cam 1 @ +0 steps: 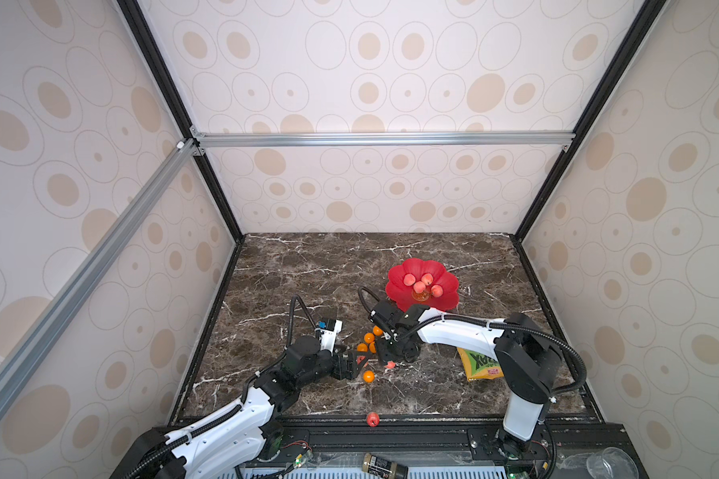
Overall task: Arrange fruit in a fruit bowl
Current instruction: Pick up the fruit from the center of the table.
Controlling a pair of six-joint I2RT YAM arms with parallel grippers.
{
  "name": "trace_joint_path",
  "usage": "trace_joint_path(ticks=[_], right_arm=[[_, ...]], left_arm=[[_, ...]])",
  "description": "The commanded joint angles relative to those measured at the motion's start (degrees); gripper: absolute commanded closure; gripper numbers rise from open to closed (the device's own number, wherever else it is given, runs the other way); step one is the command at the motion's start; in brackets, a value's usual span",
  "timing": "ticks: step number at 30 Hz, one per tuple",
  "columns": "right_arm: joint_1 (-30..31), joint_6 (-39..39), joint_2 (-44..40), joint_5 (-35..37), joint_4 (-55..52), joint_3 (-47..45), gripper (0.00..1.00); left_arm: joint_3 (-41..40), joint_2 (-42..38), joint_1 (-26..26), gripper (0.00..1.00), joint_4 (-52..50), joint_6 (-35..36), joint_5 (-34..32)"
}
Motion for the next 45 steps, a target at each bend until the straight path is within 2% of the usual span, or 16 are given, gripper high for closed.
trace_joint_path(ticks=[1,12,45], right_arm=[[0.6,0.6,1.3,-0.5,-1.1,0.9,0.37],[0.5,0.8,2.2,-1.2,-0.1,0.5,0.42],[0.6,0.7,2.8,-1.2,0.0,0.7,0.52]], left_arm=[[0.6,0.3,-0.5,0.01,1.4,-0.2,0.3],[0.8,0.5,-0.5,0.01,1.4,-0.2,0.5],[1.0,2.2,-0.5,0.01,4.2,0.0,1.5]])
